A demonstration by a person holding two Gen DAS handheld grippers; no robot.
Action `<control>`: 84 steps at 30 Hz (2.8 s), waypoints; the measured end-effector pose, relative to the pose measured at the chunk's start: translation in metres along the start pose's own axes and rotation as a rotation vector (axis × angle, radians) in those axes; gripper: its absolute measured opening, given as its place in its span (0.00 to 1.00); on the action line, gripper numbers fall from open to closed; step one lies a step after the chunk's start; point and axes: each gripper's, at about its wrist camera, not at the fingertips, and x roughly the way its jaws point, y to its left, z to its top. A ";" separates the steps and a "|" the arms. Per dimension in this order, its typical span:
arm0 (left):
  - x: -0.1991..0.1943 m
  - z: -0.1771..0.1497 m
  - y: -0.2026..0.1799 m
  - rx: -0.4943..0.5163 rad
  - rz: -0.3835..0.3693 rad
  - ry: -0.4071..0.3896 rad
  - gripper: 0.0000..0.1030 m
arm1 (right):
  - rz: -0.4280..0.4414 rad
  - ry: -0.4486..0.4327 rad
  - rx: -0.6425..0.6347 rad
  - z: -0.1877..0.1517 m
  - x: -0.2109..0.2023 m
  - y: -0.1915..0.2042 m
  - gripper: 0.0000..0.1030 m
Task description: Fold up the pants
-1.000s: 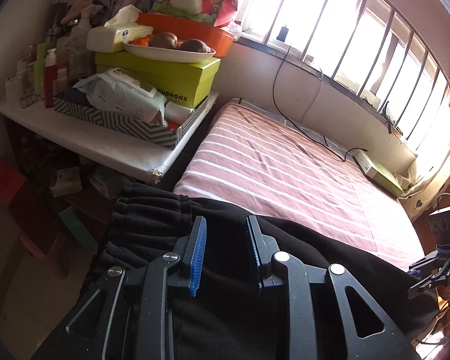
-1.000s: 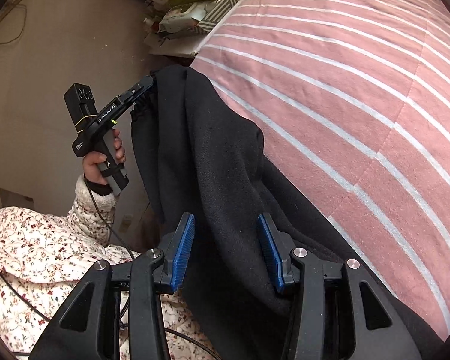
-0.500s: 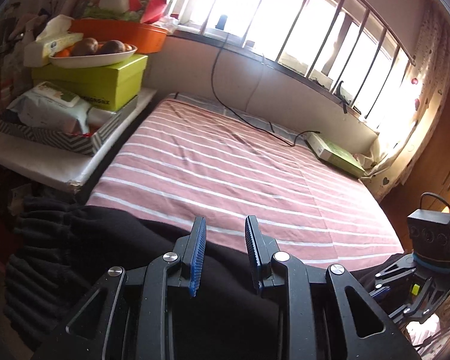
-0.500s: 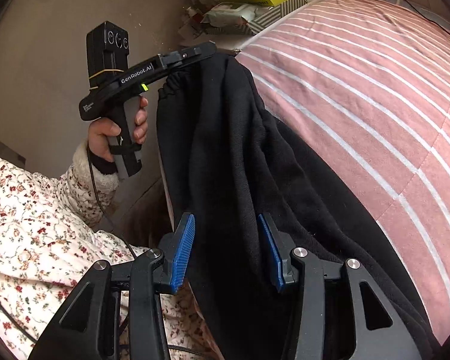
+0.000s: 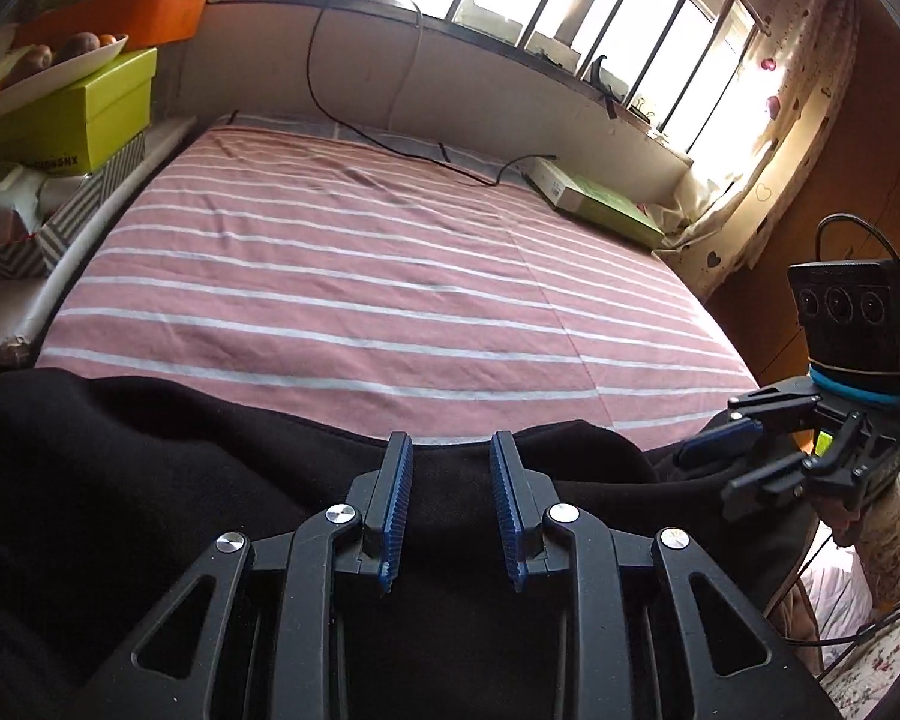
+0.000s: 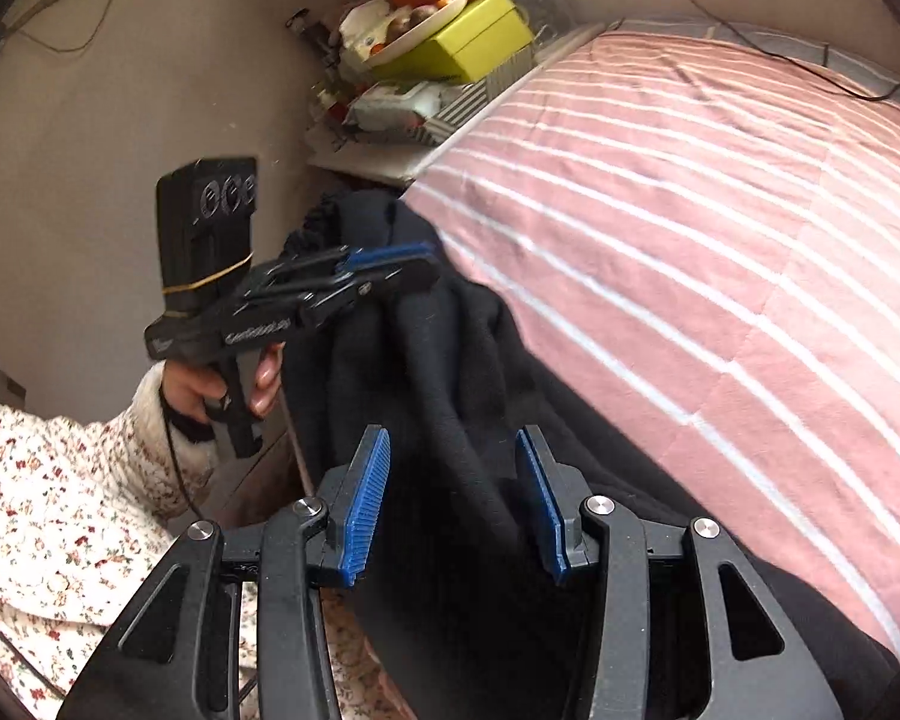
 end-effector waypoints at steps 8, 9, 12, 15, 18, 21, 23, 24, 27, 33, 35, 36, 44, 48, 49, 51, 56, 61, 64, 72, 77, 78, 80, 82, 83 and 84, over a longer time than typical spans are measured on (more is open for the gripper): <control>-0.014 -0.016 0.011 -0.038 -0.008 0.003 0.58 | 0.077 -0.049 0.155 0.027 0.015 -0.036 0.44; -0.015 -0.018 0.013 -0.046 -0.009 0.004 0.58 | 0.090 -0.062 0.173 0.032 0.015 -0.040 0.44; -0.018 -0.021 0.016 -0.063 -0.015 -0.005 0.58 | 0.179 -0.015 0.197 0.043 0.027 -0.042 0.44; -0.018 -0.020 0.015 -0.055 -0.008 -0.006 0.58 | 0.270 0.053 0.190 0.045 0.046 -0.031 0.27; -0.021 -0.022 0.018 -0.059 -0.012 -0.014 0.58 | 0.274 0.098 0.109 0.037 0.056 -0.011 0.23; -0.027 -0.023 0.024 -0.059 0.020 -0.029 0.58 | 0.227 0.103 0.004 0.030 0.056 0.007 0.23; -0.028 -0.022 0.031 -0.078 0.023 -0.037 0.58 | 0.211 0.108 -0.011 0.032 0.058 0.005 0.23; -0.028 -0.022 0.033 -0.092 0.016 -0.039 0.58 | 0.210 0.107 0.026 0.034 0.060 -0.001 0.23; -0.027 -0.022 0.034 -0.095 0.020 -0.045 0.58 | 0.193 0.118 0.122 0.038 0.071 -0.020 0.23; -0.026 -0.020 0.035 -0.091 0.020 -0.043 0.58 | 0.180 0.095 0.109 0.037 0.064 -0.022 0.21; -0.026 -0.019 0.034 -0.085 0.026 -0.047 0.58 | 0.172 0.004 0.140 0.041 0.048 -0.028 0.08; -0.026 -0.018 0.034 -0.082 0.028 -0.050 0.58 | 0.179 -0.048 0.178 0.044 0.038 -0.035 0.07; -0.018 -0.011 0.034 -0.080 0.034 -0.052 0.58 | -0.035 -0.193 0.162 0.083 0.018 -0.053 0.00; -0.010 -0.008 0.031 -0.071 0.037 -0.038 0.58 | -0.068 -0.156 0.184 0.093 0.032 -0.063 0.00; -0.009 -0.007 0.031 -0.068 0.035 -0.035 0.58 | -0.087 -0.155 0.189 0.093 0.031 -0.065 0.00; -0.007 -0.007 0.030 -0.064 0.036 -0.031 0.58 | -0.065 -0.157 0.193 0.094 0.026 -0.068 0.00; -0.007 -0.007 0.032 -0.066 0.029 -0.030 0.58 | -0.057 -0.141 0.095 0.089 -0.003 -0.057 0.01; -0.004 -0.007 0.033 -0.077 0.030 -0.028 0.58 | -0.021 0.005 0.108 0.063 0.008 -0.064 0.12; -0.003 -0.007 0.032 -0.076 0.037 -0.026 0.58 | 0.008 0.040 0.118 0.052 0.017 -0.066 0.28; -0.004 -0.005 0.029 -0.077 0.053 -0.024 0.58 | 0.113 0.006 0.031 0.040 0.003 -0.041 0.30; -0.001 -0.003 0.028 -0.082 0.064 -0.024 0.58 | 0.155 0.008 -0.079 0.019 -0.003 -0.013 0.30; -0.001 -0.003 0.027 -0.081 0.064 -0.024 0.58 | 0.173 0.030 -0.079 0.014 -0.003 -0.012 0.30; -0.001 -0.002 0.027 -0.080 0.071 -0.024 0.58 | 0.204 0.076 -0.024 0.005 0.001 -0.015 0.30; -0.001 -0.002 0.026 -0.082 0.069 -0.027 0.58 | 0.191 0.134 -0.022 -0.006 0.006 -0.014 0.30; -0.001 -0.002 0.026 -0.079 0.072 -0.026 0.58 | 0.163 0.157 -0.030 -0.012 0.007 -0.014 0.30; 0.000 -0.001 0.025 -0.079 0.075 -0.025 0.58 | 0.135 0.171 -0.028 -0.014 0.006 -0.017 0.30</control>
